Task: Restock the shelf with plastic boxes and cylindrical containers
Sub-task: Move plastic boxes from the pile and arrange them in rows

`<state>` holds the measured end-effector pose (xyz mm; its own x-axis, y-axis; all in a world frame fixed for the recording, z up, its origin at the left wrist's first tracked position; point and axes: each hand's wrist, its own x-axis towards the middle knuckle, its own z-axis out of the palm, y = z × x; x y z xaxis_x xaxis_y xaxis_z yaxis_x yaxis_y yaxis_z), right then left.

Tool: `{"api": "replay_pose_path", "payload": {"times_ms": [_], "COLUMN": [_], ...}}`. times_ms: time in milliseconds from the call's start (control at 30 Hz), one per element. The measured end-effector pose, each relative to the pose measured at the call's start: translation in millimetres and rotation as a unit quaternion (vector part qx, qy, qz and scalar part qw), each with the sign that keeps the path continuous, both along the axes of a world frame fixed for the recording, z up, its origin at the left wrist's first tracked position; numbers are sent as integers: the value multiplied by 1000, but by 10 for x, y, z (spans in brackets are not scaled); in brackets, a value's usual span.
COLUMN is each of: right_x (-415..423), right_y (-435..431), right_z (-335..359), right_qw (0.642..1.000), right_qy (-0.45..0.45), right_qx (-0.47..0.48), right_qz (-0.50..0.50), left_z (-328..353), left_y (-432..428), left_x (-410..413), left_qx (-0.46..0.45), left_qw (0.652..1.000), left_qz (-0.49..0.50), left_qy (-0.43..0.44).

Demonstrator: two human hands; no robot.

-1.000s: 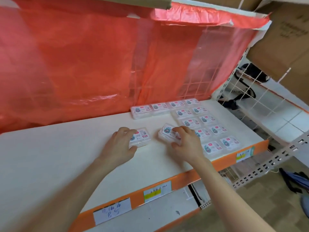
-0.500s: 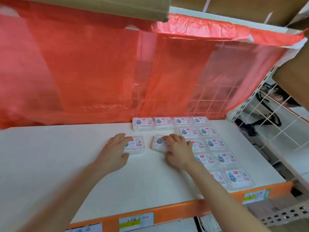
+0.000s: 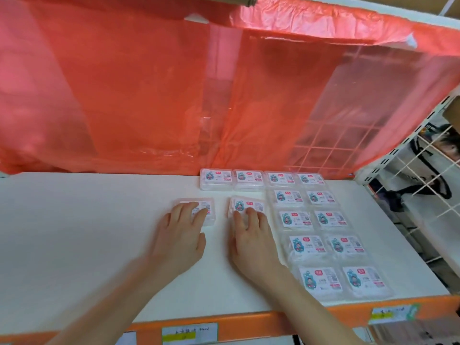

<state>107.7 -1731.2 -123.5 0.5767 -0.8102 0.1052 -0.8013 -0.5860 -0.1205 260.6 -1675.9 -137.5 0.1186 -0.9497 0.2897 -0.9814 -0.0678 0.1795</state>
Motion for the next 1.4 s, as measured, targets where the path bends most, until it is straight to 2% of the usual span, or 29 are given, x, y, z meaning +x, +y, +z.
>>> {"api": "replay_pose_path", "payload": {"times_ms": [67,133,567,933,1133,1400], "right_x": [5,0,1,41,22,-74], "right_y": [-41,-117,-286,-289,-295,-295], "right_z": [-1,-28,-52,-67,-68,-59], "right_qw": [998,997,997,994,994,996], "right_qy": [29,44,11,9,7,-15], "right_qx": [57,70,64,79,84,76], "right_qz": [4,-3,-52,-73,-70,-43], "left_z": [-10,15,101,-31,-105,-138], "left_y": [-7,-19,-73,-190,-269,-386], "left_x": [-8,-3,-23,-16,9,-25], "left_qx": [-8,-11,51,66,78,71], "left_qw": [1000,1000,998,998,996,995], "left_qz": [5,8,-9,-23,-47,-69], "left_qy": [-3,-10,-37,5,-17,1]}}
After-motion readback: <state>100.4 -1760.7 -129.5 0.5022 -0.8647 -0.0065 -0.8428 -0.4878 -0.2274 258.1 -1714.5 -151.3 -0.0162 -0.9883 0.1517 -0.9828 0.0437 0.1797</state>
